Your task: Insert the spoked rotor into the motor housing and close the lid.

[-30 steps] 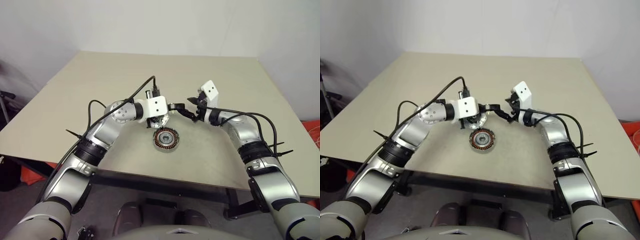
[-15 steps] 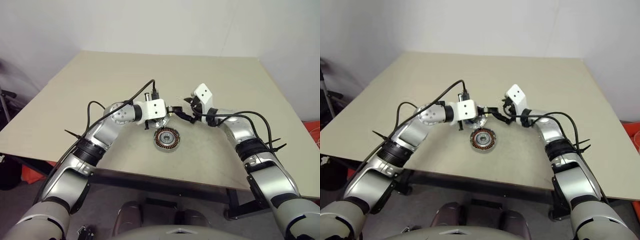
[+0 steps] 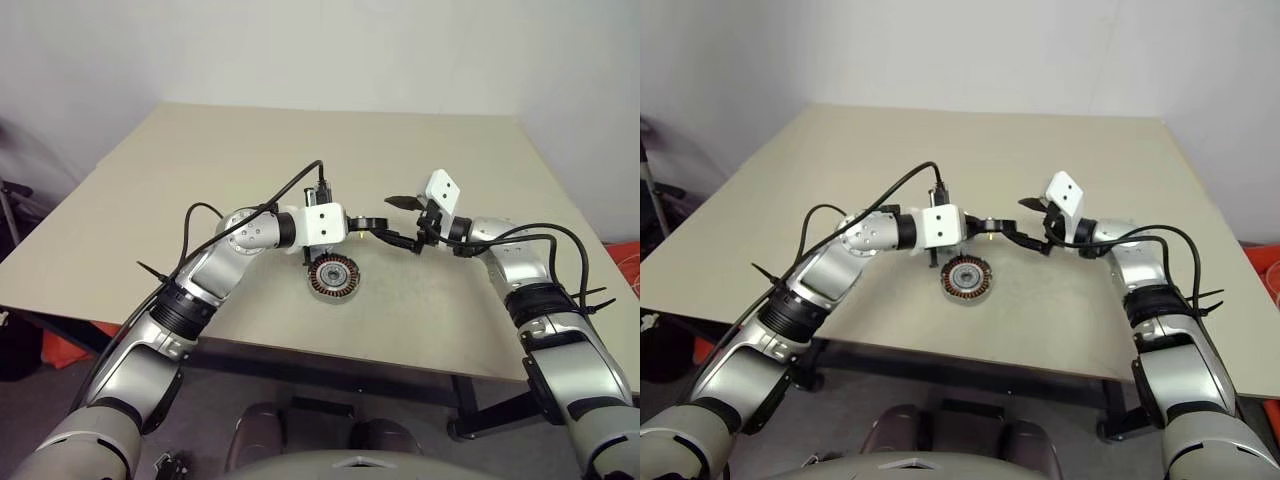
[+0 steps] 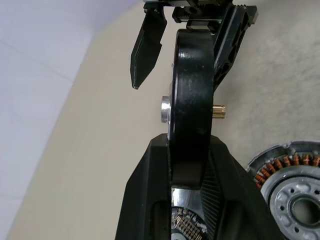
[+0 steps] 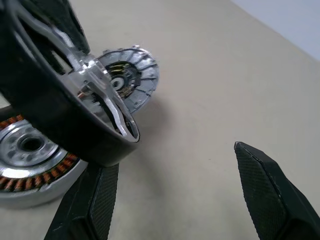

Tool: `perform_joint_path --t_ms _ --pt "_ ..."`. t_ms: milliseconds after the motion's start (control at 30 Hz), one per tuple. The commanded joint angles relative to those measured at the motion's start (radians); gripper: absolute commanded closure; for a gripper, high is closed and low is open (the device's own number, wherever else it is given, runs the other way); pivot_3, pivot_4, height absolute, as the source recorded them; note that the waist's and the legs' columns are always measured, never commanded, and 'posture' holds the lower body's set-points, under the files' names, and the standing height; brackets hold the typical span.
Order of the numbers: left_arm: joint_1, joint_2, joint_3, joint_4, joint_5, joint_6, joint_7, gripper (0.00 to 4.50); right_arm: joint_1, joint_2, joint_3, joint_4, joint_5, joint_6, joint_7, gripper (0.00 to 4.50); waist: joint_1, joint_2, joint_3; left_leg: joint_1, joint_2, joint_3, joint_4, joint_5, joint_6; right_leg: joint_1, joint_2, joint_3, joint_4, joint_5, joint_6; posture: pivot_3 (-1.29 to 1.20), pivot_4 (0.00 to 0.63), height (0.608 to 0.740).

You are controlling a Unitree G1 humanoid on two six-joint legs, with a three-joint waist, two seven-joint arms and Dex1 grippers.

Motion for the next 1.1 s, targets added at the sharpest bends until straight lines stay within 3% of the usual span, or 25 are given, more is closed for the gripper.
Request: perform_joint_path --t_ms 33,167,567,1100 --pt "0.007 0.044 0.029 -0.039 -0.022 -0.031 -0.047 4.11 0.013 -0.118 -0.127 0.047 0.002 0.018 0.022 0.51 0.016 0.001 0.000 0.000 -0.001 0.000 0.000 0.000 0.001 0.001 -0.001 0.000 -0.001 0.000 0.000 0.00 0.000 0.740" --pt "0.012 0.049 0.031 -0.041 -0.025 -0.032 -0.052 4.11 0.028 -0.133 -0.145 0.051 -0.036 -0.015 0.065 0.51 0.005 0.001 0.000 0.000 0.000 0.001 0.001 -0.001 0.003 0.000 -0.001 0.000 -0.001 0.000 0.000 0.00 0.000 0.740" --pt "-0.007 0.040 0.024 0.009 -0.015 -0.076 -0.078 4.11 -0.005 -0.058 -0.150 0.153 -0.189 -0.023 -0.061 0.51 -0.003 0.002 -0.001 0.000 0.000 0.001 0.001 0.000 0.002 0.000 -0.001 0.000 0.000 0.000 0.000 0.00 0.000 0.740" --pt "0.018 0.092 0.086 -0.071 -0.144 0.105 -0.195 4.11 -0.006 0.020 -0.169 0.179 -0.213 -0.014 -0.130 0.51 -0.003 0.002 -0.001 0.000 0.000 0.001 0.001 0.000 0.004 0.000 -0.001 0.000 0.001 0.000 0.000 0.00 0.000 0.740"
